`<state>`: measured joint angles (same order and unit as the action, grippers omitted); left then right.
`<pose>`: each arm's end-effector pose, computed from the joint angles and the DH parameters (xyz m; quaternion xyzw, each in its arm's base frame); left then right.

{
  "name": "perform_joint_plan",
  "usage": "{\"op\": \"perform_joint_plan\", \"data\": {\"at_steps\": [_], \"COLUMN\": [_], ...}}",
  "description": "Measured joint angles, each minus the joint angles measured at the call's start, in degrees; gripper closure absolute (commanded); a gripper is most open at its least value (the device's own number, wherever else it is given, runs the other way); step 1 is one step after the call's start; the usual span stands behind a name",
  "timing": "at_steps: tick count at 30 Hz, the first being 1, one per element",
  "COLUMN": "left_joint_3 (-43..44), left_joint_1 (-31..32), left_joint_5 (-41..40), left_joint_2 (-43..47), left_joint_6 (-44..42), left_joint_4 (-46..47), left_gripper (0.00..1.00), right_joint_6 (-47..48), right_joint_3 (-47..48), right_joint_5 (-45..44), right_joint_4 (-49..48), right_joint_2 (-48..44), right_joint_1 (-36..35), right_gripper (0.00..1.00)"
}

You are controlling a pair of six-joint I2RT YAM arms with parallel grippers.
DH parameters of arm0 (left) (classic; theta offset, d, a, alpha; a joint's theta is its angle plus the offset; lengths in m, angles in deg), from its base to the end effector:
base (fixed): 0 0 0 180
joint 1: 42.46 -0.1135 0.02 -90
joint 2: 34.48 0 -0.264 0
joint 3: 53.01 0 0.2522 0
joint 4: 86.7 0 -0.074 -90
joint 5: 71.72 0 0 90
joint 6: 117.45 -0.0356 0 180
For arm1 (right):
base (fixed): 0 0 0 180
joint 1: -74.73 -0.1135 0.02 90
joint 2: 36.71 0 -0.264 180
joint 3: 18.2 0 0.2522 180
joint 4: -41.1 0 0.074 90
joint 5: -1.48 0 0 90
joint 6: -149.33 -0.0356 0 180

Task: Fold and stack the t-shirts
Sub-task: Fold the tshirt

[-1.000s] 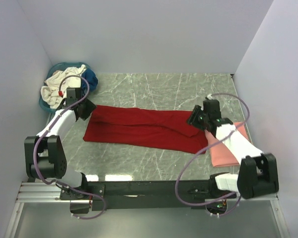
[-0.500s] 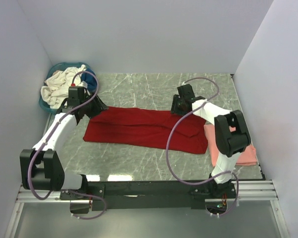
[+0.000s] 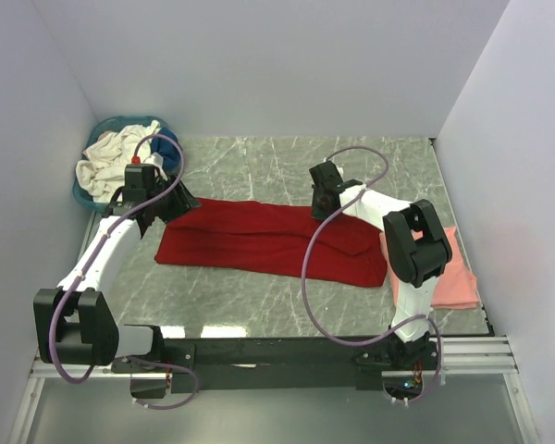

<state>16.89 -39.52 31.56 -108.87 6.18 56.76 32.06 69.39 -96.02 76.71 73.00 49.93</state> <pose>0.2816 -0.0226 0.2767 -0.1930 0.8844 -0.2291 0.3579 0.3660 0.1640 0.1747 0.0388 0.9579 0.0653 0.2767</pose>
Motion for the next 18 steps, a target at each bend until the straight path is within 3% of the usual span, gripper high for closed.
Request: {"op": "perform_joint_plan", "data": {"at_steps": [2, 18], "left_joint_3": [0.0, -0.6], "left_joint_1": [0.0, 0.0], "left_joint_5": [0.0, 0.4], "left_joint_2": [0.1, 0.5], "left_joint_6": [0.0, 0.0], "left_joint_4": [-0.1, -0.6], "left_gripper": [0.46, 0.46], "right_joint_6": [-0.3, -7.7], "right_joint_3": [0.0, -12.5], "right_joint_5": [-0.6, -1.2], "right_joint_4": [0.2, -2.8], "right_joint_2": [0.0, -13.5], "right_joint_1": [-0.3, -8.8], "right_gripper": [1.00, 1.00]}}
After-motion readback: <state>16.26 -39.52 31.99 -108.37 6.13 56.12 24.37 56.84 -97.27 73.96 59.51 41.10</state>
